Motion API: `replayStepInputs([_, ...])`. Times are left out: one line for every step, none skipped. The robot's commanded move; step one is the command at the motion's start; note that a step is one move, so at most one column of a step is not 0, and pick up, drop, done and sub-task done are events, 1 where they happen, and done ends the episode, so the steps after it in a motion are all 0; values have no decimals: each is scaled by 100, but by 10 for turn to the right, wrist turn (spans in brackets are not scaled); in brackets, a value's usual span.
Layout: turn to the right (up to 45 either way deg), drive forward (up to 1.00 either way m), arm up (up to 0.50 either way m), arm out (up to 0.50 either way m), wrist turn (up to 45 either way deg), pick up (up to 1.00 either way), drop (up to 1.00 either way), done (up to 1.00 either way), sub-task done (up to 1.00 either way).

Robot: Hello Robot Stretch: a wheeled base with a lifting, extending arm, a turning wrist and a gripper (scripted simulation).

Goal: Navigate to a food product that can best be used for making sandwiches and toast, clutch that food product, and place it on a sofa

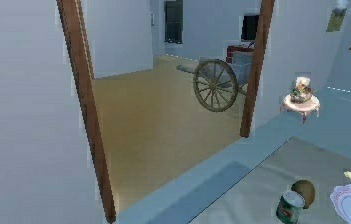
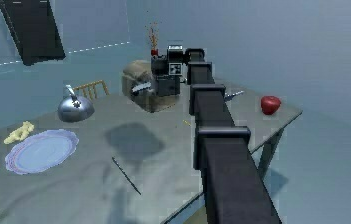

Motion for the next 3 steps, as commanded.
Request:
replayStepInputs([0, 0, 0, 0, -450, 0, 0, 0, 0])
replayStepInputs([0, 0, 0, 0, -450, 0, 0, 0, 0])
replayStepInputs([0, 0, 0, 0, -210, 0, 0, 0, 0])
